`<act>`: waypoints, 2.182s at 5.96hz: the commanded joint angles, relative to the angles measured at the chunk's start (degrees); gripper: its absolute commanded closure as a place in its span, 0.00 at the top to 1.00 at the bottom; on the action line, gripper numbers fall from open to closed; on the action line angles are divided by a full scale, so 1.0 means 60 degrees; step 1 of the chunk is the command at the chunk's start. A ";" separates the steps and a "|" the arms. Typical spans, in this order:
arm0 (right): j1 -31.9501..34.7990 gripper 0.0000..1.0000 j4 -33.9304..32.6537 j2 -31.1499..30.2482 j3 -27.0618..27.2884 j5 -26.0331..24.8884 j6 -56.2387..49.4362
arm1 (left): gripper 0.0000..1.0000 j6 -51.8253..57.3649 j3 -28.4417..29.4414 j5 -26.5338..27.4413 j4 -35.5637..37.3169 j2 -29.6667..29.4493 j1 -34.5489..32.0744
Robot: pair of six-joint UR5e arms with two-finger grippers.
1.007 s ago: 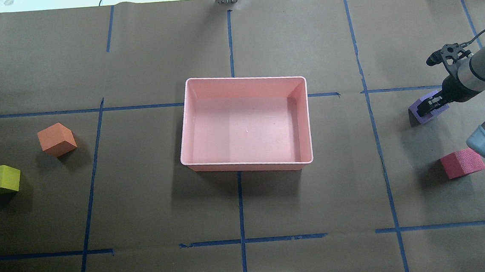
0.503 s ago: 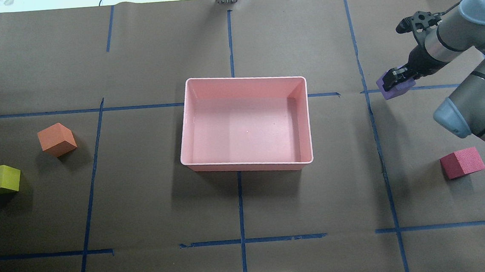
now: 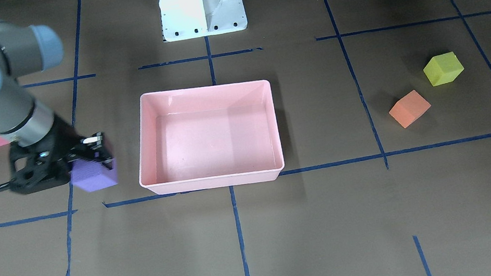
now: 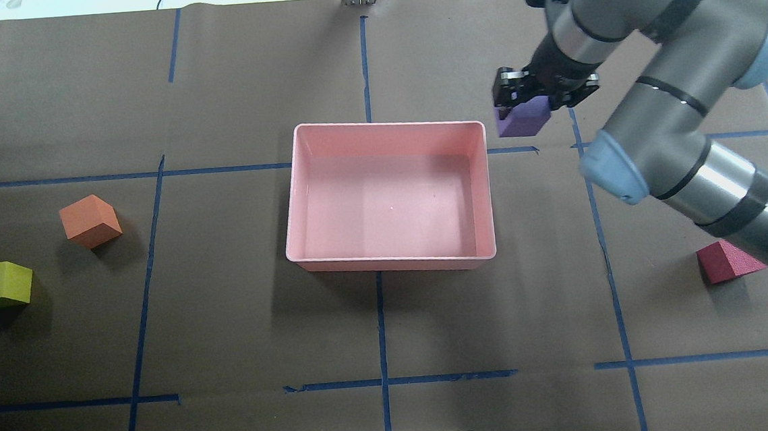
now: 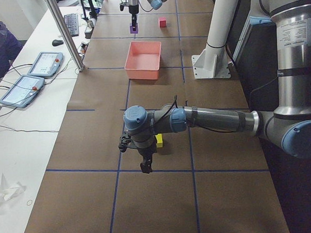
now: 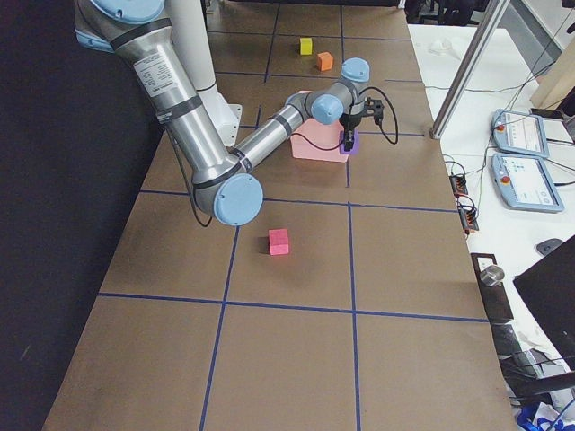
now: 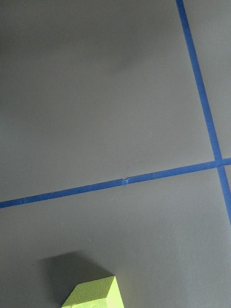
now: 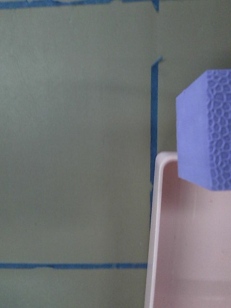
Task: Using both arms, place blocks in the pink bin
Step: 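Carry the purple cube with the right gripper over the pink bin, then open the right gripper to drop the purple cube into the bin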
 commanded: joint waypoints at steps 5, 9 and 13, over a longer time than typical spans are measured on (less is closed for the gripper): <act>-0.2726 1.00 -0.2121 0.2308 0.0082 -0.2703 0.3151 | 1.00 -0.0044 -0.0425 -0.0097 -0.0133 -0.0232 0.0044; -0.0157 1.00 -0.2210 0.0865 0.0826 -0.0368 -0.0538 | 1.00 -0.0189 -0.0310 -0.0141 -0.1504 -0.1245 0.0088; 0.3812 1.00 -0.2210 -0.2664 0.1108 0.0956 -0.9030 | 1.00 -0.4353 -0.0470 -0.0860 -0.3381 -0.1464 0.2571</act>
